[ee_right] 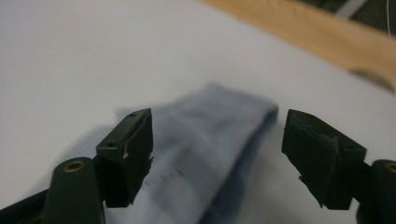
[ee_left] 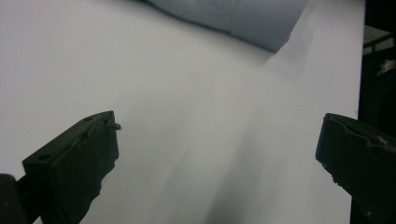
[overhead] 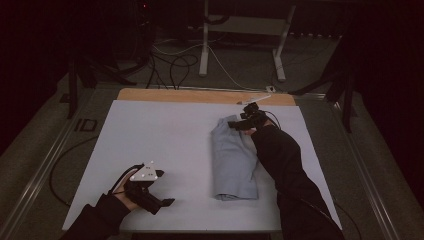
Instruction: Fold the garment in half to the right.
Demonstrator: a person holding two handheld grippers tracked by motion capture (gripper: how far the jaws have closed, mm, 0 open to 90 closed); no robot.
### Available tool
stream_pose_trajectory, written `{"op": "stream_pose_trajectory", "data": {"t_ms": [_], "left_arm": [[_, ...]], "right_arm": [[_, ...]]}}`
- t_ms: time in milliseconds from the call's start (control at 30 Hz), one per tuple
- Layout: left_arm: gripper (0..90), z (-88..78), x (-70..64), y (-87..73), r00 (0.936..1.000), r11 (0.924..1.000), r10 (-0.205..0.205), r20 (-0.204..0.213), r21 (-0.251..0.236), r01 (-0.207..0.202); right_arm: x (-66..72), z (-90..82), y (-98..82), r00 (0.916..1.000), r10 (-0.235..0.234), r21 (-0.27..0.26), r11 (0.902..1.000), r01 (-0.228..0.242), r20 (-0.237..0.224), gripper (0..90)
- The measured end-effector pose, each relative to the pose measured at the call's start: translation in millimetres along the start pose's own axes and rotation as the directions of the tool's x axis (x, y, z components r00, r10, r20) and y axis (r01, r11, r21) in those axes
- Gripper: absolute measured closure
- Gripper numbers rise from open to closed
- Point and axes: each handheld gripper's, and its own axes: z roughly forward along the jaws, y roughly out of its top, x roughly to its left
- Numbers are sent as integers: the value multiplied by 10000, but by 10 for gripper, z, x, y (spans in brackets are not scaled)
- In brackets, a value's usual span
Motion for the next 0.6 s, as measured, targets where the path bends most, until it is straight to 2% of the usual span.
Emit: {"op": "stream_pose_trajectory", "data": {"t_ms": [133,200,267,300,367,433,500,600], "left_arm": [[7,-111,10,-132,9989,9994,-275,-384,-232,267],[7,-155,14,-188,9981,9978,-459,-417,-491,439],[7,-171,15,-211,9979,9976,-475,-429,-532,452],[7,-191,23,-246,9976,9972,-464,-518,-602,433],[7,-195,51,-266,9966,9962,-608,-560,-662,570],[7,-198,83,-285,9958,9948,-711,-576,-770,666],[7,-198,113,-305,9943,9924,-889,-587,-901,834],[7,-201,140,-327,9926,9902,-1018,-656,-1023,947]], "right_arm": [[-50,95,-91,9999,162,619,9979,-164,50,295],[-60,132,-131,9997,237,812,9964,-243,84,331],[-67,151,-148,9997,262,923,9954,-263,25,347],[-69,197,-179,9996,261,1208,9923,-267,69,371],[-72,231,-201,9988,477,1394,9892,-461,-77,392],[-73,261,-219,9987,482,1608,9860,-452,-151,415],[-68,264,-223,9991,387,1694,9849,-354,-160,515],[-25,236,-206,10000,-98,1753,9845,98,-8,752]]}}
